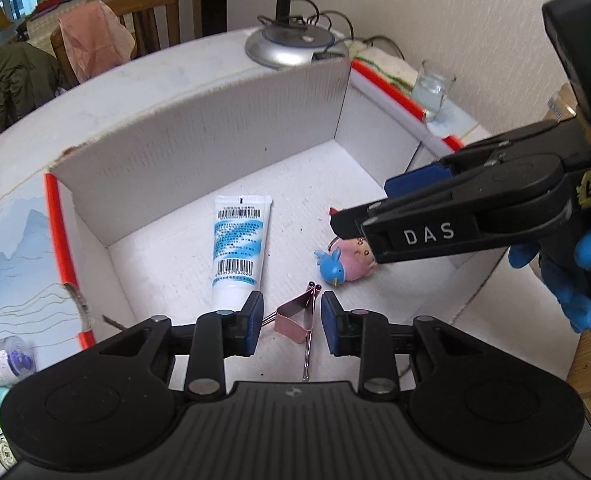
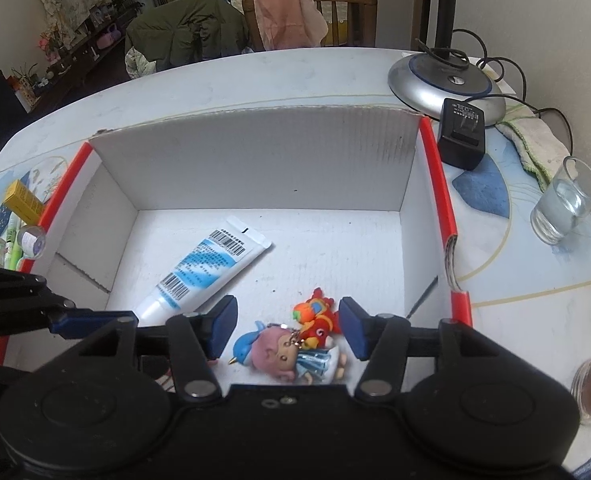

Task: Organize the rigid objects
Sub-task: 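Open the right tool to drop the keychain into the box while the left tool releases the pink clip, then withdraw both tools from the box back toward the pile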

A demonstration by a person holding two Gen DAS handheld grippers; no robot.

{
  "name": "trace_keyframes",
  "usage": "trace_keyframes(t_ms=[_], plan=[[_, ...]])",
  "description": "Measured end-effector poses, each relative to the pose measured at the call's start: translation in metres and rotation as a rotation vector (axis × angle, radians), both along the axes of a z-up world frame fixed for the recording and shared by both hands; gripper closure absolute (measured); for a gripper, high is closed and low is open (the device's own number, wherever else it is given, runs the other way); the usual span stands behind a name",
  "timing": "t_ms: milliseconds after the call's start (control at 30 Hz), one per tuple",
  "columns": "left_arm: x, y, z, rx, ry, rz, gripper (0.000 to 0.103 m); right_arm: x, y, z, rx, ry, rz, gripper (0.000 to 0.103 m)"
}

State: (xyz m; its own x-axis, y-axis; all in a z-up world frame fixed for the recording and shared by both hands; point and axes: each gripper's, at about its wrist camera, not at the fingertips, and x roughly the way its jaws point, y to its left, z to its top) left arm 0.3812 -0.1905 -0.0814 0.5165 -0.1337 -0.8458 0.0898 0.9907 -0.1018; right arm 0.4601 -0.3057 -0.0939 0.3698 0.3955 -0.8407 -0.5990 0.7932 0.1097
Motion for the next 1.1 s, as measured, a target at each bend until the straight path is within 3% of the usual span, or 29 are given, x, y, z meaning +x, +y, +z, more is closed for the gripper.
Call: trace_keyframes(t_ms=[367,400,433,500,867,1000,1100], plan=[[-0.051,0.02,0.036,-0.037,-0.121,0.048,0.072,-0.034,0.003,0.03,0.044,-0.061,0.022,0.038],[-0.056,0.023,0.039,-0.039,-0.132,0.055,0.067,-0.038,0.004,0.033,0.043,-0.069,0.026,0.036],[-0.063,0.027,0.042,-0.04,-0.143,0.062,0.051,-0.043,0.006,0.036,0.044,-0.076,0.029,0.034],[-0.075,0.033,0.048,-0.032,-0.179,0.073,0.033,-0.053,0.009,0.042,0.051,-0.09,0.032,0.031],[-0.14,0.08,0.069,-0.02,-0.249,0.11,0.032,-0.124,0.033,0.075,0.139,-0.141,0.055,0.015],[-0.164,0.103,0.075,-0.023,-0.269,0.134,0.023,-0.153,0.045,0.082,0.194,-0.152,0.064,0.007],[-0.182,0.118,0.078,-0.007,-0.283,0.135,0.023,-0.174,0.056,0.085,0.236,-0.159,0.064,0.006]])
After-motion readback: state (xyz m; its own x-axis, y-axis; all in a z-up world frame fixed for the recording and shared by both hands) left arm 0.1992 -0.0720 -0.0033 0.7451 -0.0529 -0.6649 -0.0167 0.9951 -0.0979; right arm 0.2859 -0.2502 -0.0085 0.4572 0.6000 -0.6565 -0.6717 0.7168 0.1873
